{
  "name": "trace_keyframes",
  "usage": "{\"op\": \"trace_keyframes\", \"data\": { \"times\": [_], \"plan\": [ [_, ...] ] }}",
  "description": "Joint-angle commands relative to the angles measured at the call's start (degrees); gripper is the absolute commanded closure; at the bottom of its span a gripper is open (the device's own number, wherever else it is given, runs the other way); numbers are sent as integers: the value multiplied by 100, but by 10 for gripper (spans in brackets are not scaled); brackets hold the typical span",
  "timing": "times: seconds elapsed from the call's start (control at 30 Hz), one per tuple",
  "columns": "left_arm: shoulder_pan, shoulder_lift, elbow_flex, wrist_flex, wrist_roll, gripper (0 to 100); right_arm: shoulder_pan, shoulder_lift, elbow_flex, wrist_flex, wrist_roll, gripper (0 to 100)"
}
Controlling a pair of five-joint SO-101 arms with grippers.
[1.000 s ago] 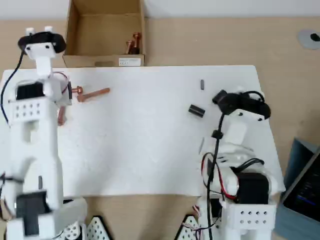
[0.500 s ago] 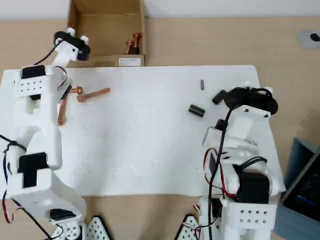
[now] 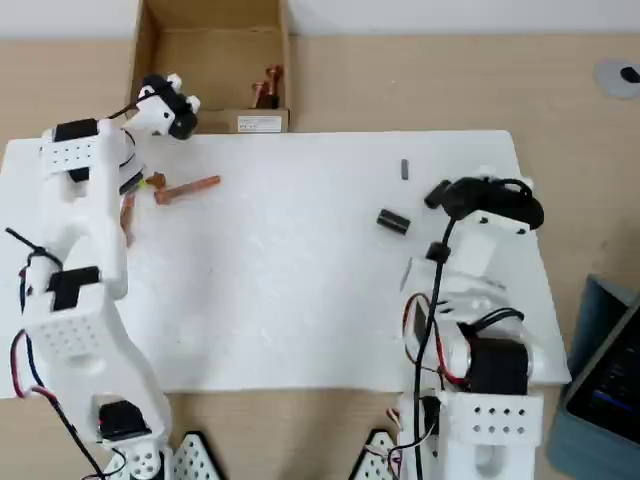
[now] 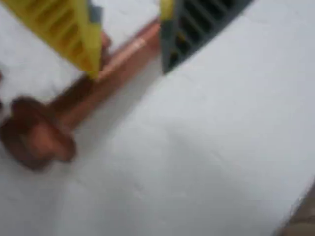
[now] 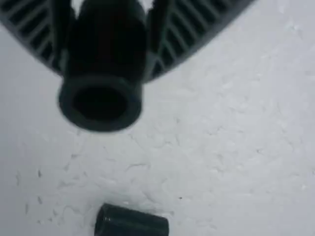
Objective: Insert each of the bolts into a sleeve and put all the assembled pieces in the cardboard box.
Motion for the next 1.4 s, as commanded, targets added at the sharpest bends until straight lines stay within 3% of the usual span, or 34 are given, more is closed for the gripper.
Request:
{"op": "trace_keyframes", "data": {
  "times": [0.0,0.43,1.03,1.37],
  "plan": [
    [-9,224,-633,-62,-53,900,57,-66,-4,-141,35,989],
    [18,681,-976,18,-53,900,48,-66,-4,-141,35,989],
    [158,708,-3200,2927,-53,900,40,-110,-4,-114,0,989],
    [299,1305,-3226,2558,-53,900,57,-110,-48,-9,0,989]
  ]
}}
